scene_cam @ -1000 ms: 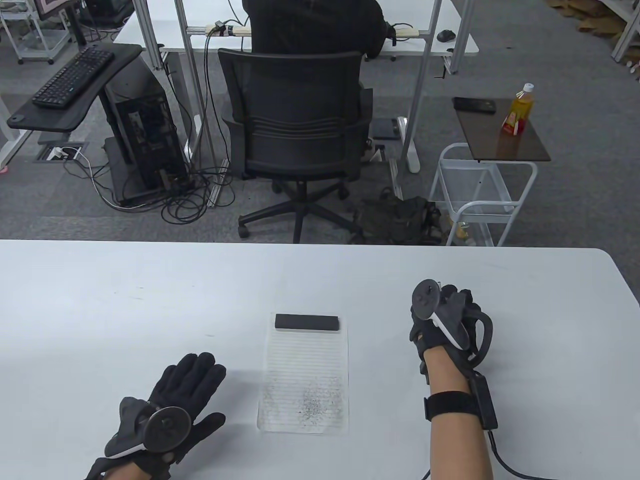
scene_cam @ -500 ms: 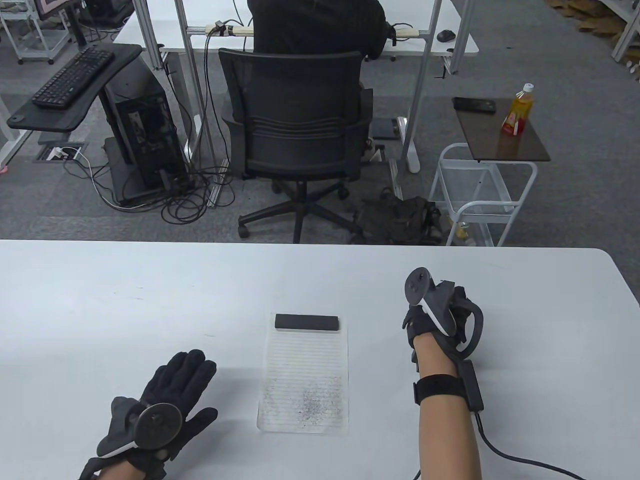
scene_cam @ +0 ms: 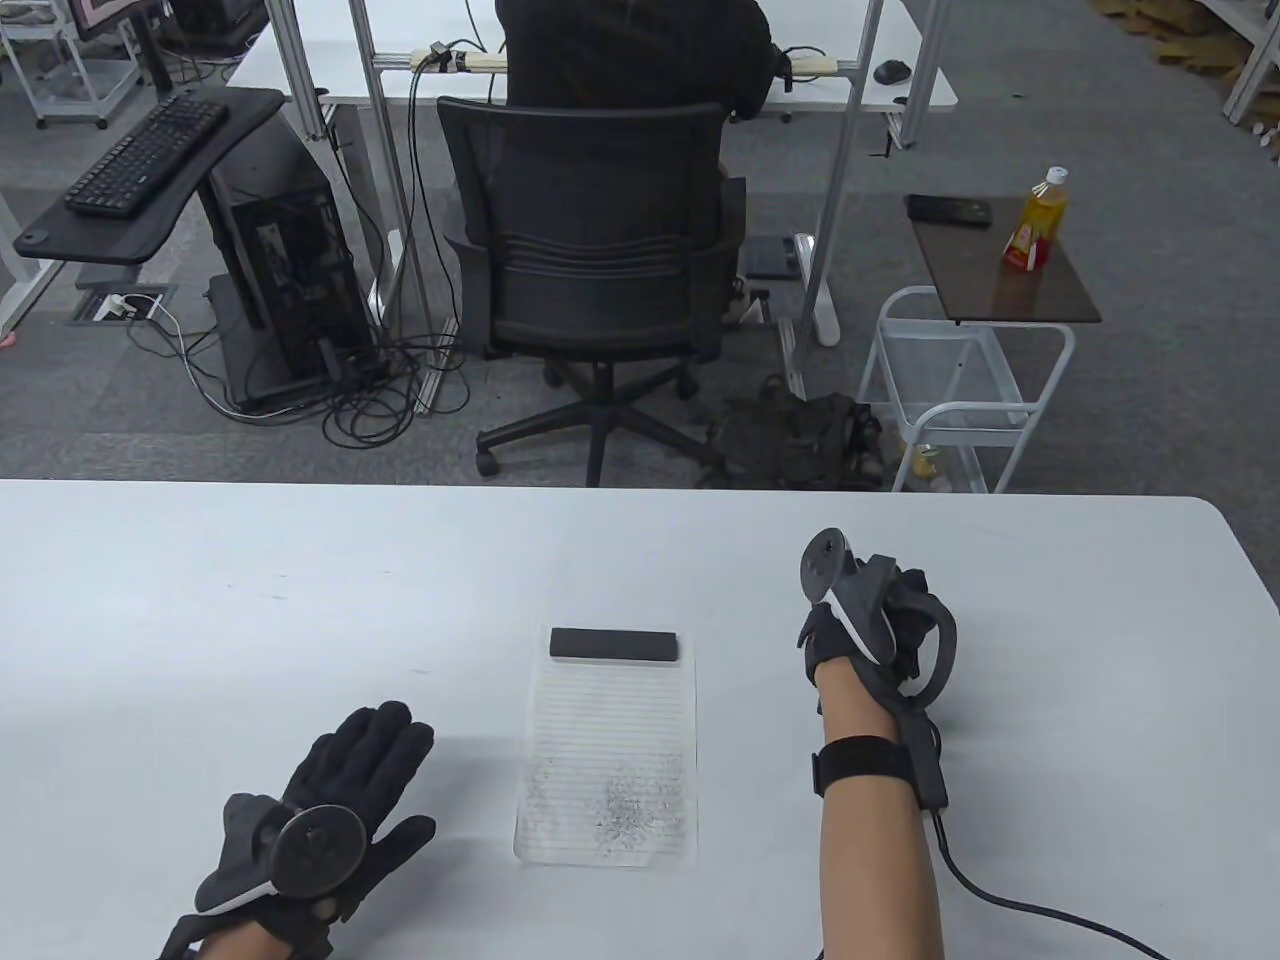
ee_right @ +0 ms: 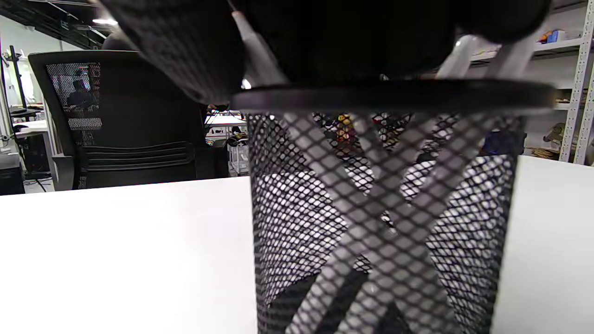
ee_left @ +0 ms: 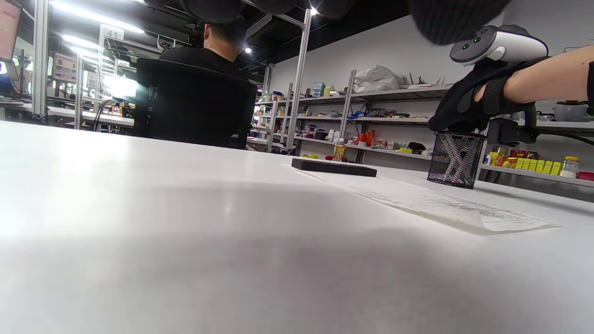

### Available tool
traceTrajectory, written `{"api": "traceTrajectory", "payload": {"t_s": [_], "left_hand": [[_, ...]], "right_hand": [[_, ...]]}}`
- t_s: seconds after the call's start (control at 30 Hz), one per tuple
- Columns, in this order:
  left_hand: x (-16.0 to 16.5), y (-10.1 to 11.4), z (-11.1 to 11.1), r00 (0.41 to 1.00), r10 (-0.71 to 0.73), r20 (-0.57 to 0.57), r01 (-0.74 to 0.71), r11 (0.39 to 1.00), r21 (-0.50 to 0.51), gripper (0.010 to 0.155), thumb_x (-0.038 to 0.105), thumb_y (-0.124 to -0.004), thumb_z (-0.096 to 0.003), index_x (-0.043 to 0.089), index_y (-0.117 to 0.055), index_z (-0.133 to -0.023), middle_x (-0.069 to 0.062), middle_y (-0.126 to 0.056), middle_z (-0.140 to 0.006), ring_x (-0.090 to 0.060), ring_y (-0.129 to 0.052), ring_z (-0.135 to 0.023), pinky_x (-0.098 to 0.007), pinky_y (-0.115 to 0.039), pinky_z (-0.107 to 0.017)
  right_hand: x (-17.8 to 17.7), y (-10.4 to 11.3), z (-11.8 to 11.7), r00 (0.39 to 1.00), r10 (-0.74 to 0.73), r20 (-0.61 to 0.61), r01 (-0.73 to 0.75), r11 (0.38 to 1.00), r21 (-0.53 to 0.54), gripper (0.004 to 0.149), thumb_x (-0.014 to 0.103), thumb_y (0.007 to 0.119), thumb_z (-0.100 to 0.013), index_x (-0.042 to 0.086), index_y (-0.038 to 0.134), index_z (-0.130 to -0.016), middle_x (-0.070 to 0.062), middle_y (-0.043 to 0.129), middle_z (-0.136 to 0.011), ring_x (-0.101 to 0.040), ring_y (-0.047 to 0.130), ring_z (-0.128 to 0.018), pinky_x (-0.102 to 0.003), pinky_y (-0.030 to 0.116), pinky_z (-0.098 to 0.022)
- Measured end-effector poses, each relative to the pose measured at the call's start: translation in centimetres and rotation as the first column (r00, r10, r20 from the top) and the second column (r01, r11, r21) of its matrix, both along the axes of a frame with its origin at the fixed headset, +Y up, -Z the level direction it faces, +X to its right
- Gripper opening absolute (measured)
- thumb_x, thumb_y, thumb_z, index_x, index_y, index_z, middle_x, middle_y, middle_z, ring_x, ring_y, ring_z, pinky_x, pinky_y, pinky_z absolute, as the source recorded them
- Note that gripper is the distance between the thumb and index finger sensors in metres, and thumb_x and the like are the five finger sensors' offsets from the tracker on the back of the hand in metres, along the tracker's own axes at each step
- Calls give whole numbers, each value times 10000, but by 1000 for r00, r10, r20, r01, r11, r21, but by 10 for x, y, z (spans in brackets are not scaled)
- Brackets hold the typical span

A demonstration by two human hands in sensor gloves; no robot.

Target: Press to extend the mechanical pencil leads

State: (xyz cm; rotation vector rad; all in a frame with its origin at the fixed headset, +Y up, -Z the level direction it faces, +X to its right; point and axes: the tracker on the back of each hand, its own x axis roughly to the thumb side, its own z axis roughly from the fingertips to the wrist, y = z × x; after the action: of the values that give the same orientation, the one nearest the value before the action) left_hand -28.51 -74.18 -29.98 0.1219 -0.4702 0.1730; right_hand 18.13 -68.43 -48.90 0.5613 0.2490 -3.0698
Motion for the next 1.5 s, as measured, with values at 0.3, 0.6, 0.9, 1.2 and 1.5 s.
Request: {"api": "traceTrajectory", "payload": {"t_s": [0.3,0.6,0.9,1.2,1.5], "left_hand": [[0,0,0,1000,-1,-3,1,1000,-9,823,611,-702,-463,259,-415,-1149,-116,-400,-1213,-465,-520,-1097,-632,-521,-747],[0,-1,0,1000,-1,-6,1,1000,-20,821,612,-702,-462,260,-420,-1149,-117,-409,-1212,-466,-530,-1095,-634,-526,-745],[0,0,0,1000,-1,-4,1,1000,-19,822,611,-703,-462,259,-422,-1149,-116,-411,-1213,-467,-538,-1092,-633,-529,-745],[0,-1,-1,1000,-2,-3,2,1000,-21,820,611,-703,-461,259,-425,-1148,-115,-413,-1212,-465,-541,-1092,-632,-534,-744],[0,-2,-1,1000,4,-11,-4,1000,-25,819,610,-702,-461,260,-427,-1148,-115,-415,-1212,-465,-544,-1092,-632,-534,-744]], "right_hand": [[0,-2,1,1000,-11,-24,12,1000,12,477,314,914,-501,-111,1002,-700,-193,1144,-465,-338,1113,-438,-536,889,-454],[5,1,6,998,-25,-51,28,998,58,472,344,912,-472,-43,1000,-727,-185,1081,-574,-370,1066,-487,-562,870,-459],[11,24,26,994,-50,-101,65,987,147,467,371,914,-473,37,962,-797,-164,1005,-683,-409,988,-578,-596,841,-476],[15,86,69,960,-171,-220,240,910,339,460,381,911,-479,60,957,-805,-159,1010,-699,-410,1008,-591,-592,862,-468],[-3,111,108,838,-333,-433,510,761,402,461,353,779,-523,25,869,-834,-210,1008,-682,-445,1090,-555,-591,931,-413]]}}
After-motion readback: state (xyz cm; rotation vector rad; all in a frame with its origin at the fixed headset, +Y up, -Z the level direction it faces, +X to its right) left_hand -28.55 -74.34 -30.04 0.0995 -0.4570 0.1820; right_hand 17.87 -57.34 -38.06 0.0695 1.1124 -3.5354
